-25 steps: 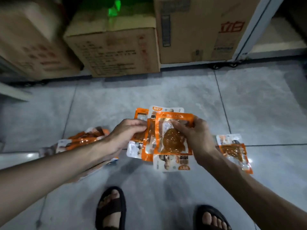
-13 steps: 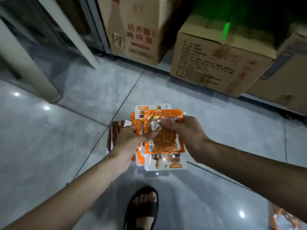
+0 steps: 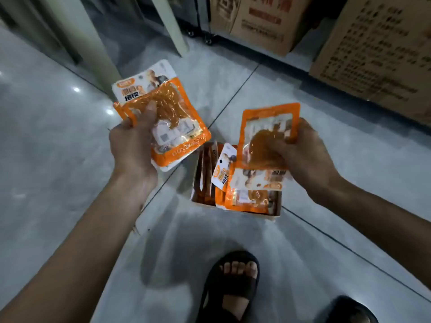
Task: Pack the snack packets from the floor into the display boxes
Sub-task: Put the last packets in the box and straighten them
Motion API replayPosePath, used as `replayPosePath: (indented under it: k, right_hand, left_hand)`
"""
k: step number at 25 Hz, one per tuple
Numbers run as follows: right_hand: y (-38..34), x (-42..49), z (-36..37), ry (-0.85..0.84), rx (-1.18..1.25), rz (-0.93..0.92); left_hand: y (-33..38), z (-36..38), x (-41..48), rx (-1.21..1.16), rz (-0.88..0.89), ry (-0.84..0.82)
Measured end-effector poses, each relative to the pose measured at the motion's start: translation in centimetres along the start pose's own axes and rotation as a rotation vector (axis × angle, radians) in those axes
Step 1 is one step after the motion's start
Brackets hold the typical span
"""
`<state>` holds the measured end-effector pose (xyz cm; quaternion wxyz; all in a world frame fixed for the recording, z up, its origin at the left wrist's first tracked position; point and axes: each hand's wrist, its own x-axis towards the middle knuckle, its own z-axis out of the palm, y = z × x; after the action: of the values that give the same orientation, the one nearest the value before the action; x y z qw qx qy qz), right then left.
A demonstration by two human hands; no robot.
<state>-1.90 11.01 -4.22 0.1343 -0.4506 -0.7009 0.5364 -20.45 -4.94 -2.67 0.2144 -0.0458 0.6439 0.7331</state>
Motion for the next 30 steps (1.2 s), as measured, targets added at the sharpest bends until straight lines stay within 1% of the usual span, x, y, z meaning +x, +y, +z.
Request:
replayPosePath:
  k: [1,4,6,9,11,14,16,18,19,21,23,24,25,28,30]
  right_hand:
    - [-0.2,-0.1,0.7,-0.091,-0.108,0.012]
    - [-2.8,-0.3,2.7,-0.451,-0.37,0.027]
    - [-4.9,0.2,4.0,-0.612,-0.523,0.01]
    - [-7.4,1.9,5.6,-0.8,-0.728,0.114]
    - [-8.4,3.1,6.9,-0.898,-0.796,0.203]
    - [-8.9,5.5,9.6,-0.978,-0.894,0.326]
    - [-8.9,6.8,11.8,-1.029,-1.069,0.395]
    - [-7.9,7.7,12.8,-1.04,-1.132,0.371]
    - [-7.6,7.7,12.7,-1.011,-1.104,0.362]
    - [-8.0,7.3,11.8,-0.871,-0.901,0.354]
    - [-8.5,6.0,10.2,-0.747,-0.689,0.287]
    - [-8.2,4.9,9.1,-0.686,-0.643,0.247]
    - [-7.8,3.5,8.3,-0.634,-0.666,0.197]
    - [-5.8,-1.7,7.2,-0.507,-0.854,0.039]
    - [-4.5,-4.7,7.6,-0.426,-0.829,-0.02]
  left_hand:
    - [0.2,-0.8,0.2,-0.006,-0.006,0.016]
    - [0.2,-2.3,0.1,-0.072,-0.073,0.055]
    - [0.0,-2.7,0.0,-0.121,-0.118,0.082]
    - [-0.4,-3.4,0.2,-0.121,-0.143,0.089]
    - [-0.5,-3.9,0.4,-0.09,-0.153,0.088]
    - [-0.7,-4.3,0.5,-0.086,-0.172,0.073]
    - [-0.7,-4.7,0.7,-0.084,-0.185,0.067]
    - [-0.9,-5.1,0.8,-0.066,-0.185,0.065]
    - [-1.0,-5.2,0.7,-0.052,-0.184,0.063]
    - [-1.2,-5.3,0.6,-0.028,-0.177,0.051]
    - [-1.4,-5.3,0.5,-0.016,-0.173,0.043]
    - [-1.6,-5.2,0.4,-0.016,-0.173,0.038]
    - [-1.7,-5.1,0.3,-0.017,-0.175,0.033]
    - [-2.0,-4.7,0.0,-0.033,-0.182,0.03]
    - [-2.1,-4.6,-0.3,-0.06,-0.18,0.032]
